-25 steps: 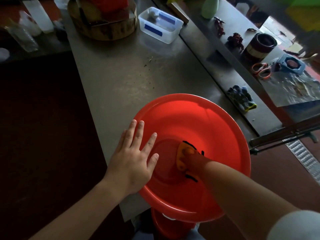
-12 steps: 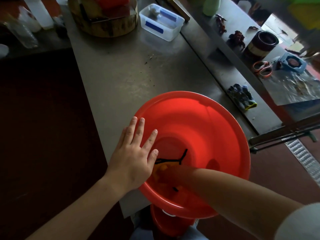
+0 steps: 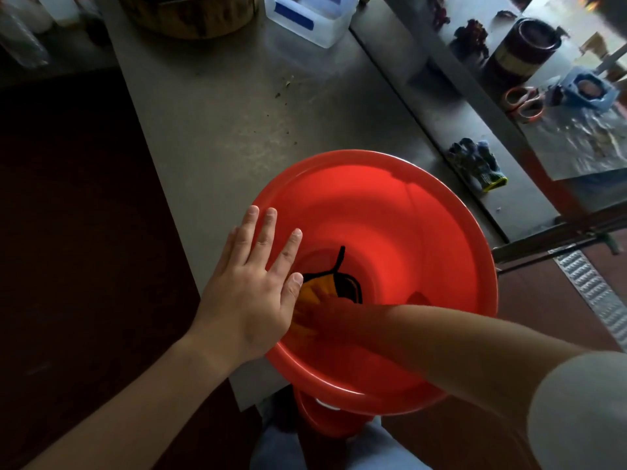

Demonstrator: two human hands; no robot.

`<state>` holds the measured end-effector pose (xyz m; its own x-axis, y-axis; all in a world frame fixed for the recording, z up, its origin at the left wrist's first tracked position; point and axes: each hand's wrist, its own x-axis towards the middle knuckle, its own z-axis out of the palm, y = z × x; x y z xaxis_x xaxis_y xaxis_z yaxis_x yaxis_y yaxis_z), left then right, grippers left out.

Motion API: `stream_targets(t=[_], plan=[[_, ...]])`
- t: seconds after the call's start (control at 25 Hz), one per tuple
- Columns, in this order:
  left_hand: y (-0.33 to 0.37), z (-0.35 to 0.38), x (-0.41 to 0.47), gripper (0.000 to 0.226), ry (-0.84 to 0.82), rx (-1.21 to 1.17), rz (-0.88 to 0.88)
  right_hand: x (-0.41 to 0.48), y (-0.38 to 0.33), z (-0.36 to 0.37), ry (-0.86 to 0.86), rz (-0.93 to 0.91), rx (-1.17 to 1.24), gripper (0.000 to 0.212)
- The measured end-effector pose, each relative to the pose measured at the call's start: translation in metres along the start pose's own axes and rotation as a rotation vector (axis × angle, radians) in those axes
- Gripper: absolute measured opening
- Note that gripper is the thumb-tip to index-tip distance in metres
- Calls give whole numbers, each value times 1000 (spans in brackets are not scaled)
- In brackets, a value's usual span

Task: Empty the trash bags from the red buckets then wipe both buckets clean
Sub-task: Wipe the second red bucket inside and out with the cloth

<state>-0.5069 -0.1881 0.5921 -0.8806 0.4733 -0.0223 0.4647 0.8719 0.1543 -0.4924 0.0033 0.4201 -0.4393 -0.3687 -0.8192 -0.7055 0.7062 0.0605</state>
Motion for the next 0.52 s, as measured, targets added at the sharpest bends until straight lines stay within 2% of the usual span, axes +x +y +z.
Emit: stream_targets(t=[0.08,0.12,0.24,0.32,0.4,0.52], plan=[[0,0,0,60,1,-7,6,-4,0,9,-109,-57,-244,61],[0,0,0,61,4,-9,8,-5,8,10,-111,-74,-239,59],[0,0,-1,61,8,-16,11,-10,35,4,-46,-136,-98,71],[0,1,-1,60,16,-21,13,-10,53,-6,47,-47,-49,73],[0,1,-1,61,22,-27,15,-4,73,-23,63,60,80,66],[0,0,1,61,30,-31,17,-5,74,-25,66,52,81,67]])
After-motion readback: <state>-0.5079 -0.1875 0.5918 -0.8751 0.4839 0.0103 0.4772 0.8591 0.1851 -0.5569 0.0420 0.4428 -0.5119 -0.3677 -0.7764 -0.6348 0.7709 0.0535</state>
